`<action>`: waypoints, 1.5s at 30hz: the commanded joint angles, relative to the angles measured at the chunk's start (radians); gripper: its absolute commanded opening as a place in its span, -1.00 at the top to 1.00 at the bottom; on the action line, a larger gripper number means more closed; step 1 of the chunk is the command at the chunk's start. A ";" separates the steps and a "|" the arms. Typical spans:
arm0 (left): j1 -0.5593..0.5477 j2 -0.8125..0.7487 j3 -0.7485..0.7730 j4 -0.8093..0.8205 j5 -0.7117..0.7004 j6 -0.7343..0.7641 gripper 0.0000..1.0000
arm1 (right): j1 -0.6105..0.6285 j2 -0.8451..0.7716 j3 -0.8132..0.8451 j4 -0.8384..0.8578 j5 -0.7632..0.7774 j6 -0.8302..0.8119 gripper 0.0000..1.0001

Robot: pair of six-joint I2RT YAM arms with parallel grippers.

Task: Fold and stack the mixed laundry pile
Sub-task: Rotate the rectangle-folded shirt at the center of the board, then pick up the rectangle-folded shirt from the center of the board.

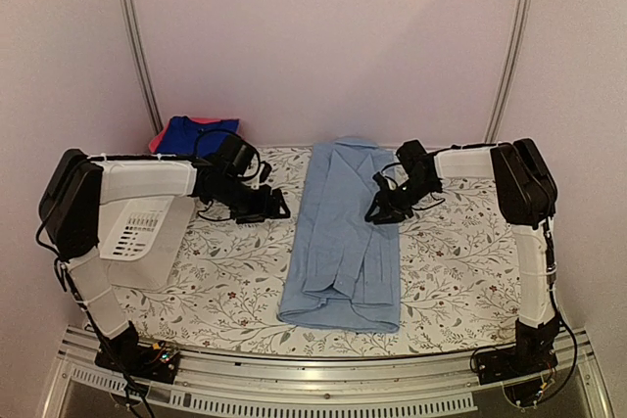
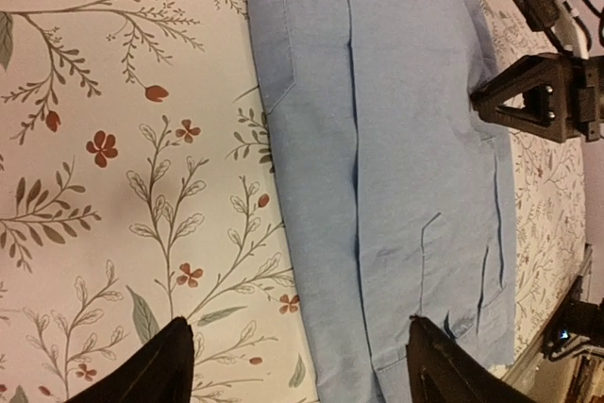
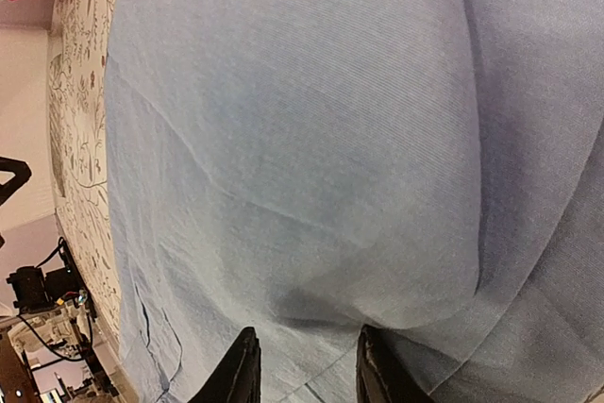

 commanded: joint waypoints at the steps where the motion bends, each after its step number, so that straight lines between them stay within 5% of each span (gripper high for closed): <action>1: 0.019 0.008 0.003 0.039 0.000 0.030 -0.61 | -0.003 0.053 0.046 -0.040 0.074 -0.009 0.26; 11: 0.013 -0.093 -0.095 0.090 0.110 0.032 -0.81 | -0.038 -0.224 0.032 -0.105 0.026 -0.036 -0.02; 26: -0.138 -0.214 -0.499 0.269 0.299 -0.227 -0.34 | 0.095 -0.674 -0.775 0.068 -0.116 0.205 0.02; 45: -0.228 -0.121 -0.567 0.370 0.381 -0.297 0.15 | 0.269 -0.627 -0.984 0.279 -0.150 0.381 0.23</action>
